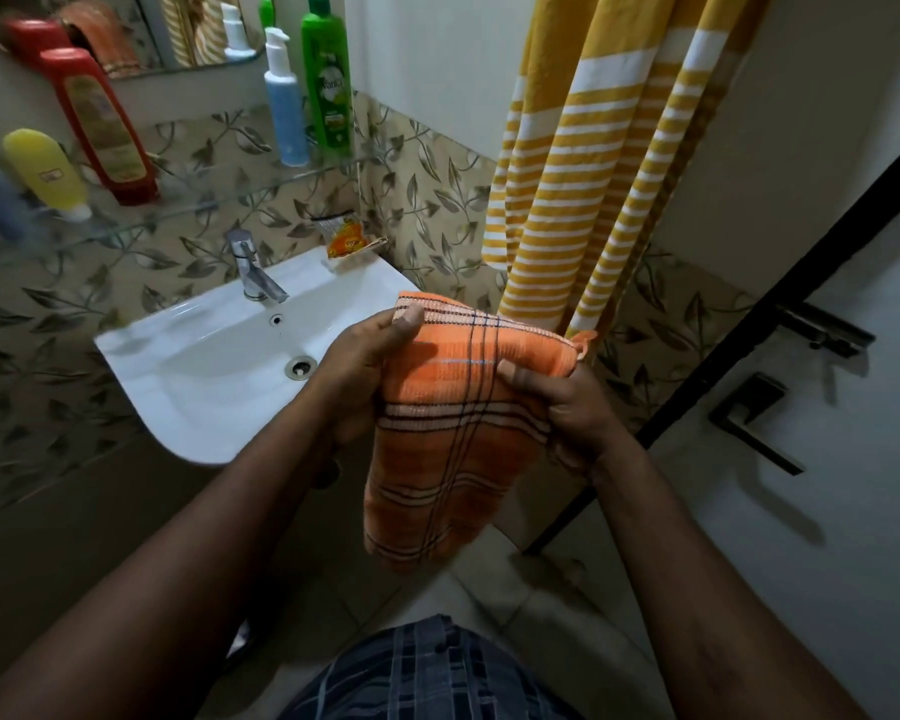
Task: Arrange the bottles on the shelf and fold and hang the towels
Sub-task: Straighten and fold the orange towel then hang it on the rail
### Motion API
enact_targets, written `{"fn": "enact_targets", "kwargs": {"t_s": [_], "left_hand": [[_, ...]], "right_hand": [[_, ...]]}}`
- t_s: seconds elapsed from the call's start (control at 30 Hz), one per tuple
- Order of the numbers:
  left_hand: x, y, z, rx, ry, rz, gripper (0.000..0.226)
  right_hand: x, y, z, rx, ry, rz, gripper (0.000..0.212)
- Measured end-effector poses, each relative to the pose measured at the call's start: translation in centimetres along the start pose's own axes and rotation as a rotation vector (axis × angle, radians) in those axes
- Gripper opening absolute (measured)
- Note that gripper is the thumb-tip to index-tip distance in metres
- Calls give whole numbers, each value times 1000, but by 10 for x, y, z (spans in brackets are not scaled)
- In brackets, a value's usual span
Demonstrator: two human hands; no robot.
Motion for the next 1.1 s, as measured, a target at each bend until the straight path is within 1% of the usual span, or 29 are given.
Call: {"fn": "enact_targets", "kwargs": {"t_s": [0.1,0.17,0.23,0.27,0.33,0.4,0.43,0.47,0.53,0.6,0.63,0.7,0.77,0.8,0.83,0.9,0.93,0.97,1.03,1.07,1.1], "left_hand": [[4,-10,5,-193,-32,-26,53],[7,-13,3,-273,-22,-59,53],[7,-12,3,-245,32,-83,47],[7,-11,2,-215,46,-90,45],[5,-10,1,-144,46,-101,44],[3,-9,-2,-44,26,-104,44],[1,-7,-3,-9,11,-108,43],[0,-5,-4,14,-2,-111,42],[-3,-1,-6,34,-4,-104,37],[-6,2,-5,19,28,-91,38],[-7,3,-3,-17,39,-91,42],[-7,4,-7,-168,37,-108,52],[-8,0,-9,-295,71,-125,52],[-9,-2,-9,-284,106,-124,49],[-9,-5,-9,-215,137,-115,45],[-11,-8,-7,-15,160,-85,39],[-12,-8,-7,51,154,-72,38],[-14,-8,-7,83,141,-65,36],[-16,-7,-8,87,121,-58,33],[-18,-8,-8,74,120,-50,31],[-17,-9,-8,56,132,-38,30]], "right_hand": [[-4,-8,2,-47,92,30,36],[-5,-11,4,26,148,26,37],[-6,-21,7,131,190,44,42],[-6,-28,8,158,190,67,41],[-4,-35,9,97,107,92,35],[2,-31,2,-16,-27,46,38],[4,-25,-1,-20,-77,19,42],[4,-21,-3,38,-99,14,44],[-2,-25,1,154,-30,74,39],[-10,-28,10,94,74,102,34],[-13,-29,13,56,118,104,33],[-17,-27,18,26,196,98,35],[-18,-26,18,43,256,76,38],[-18,-29,17,43,255,78,39],[-17,-32,15,29,216,85,37],[-13,-35,8,-50,39,83,31],[-9,-31,7,-75,-45,59,30],[-6,-21,8,-52,-91,15,34],[-3,1,11,77,-97,-69,44],[-3,4,11,118,-76,-59,42],[-4,0,10,138,-44,-8,36]]}}
Point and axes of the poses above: each hand's wrist, its own x-axis away from the middle knuckle, its own z-axis out of the back of the hand, y = z × x, the point moved 9 cm from there along -x, towards the middle knuckle, and after that the axes turned 3 degrees about -z, right-handed, at the moved point
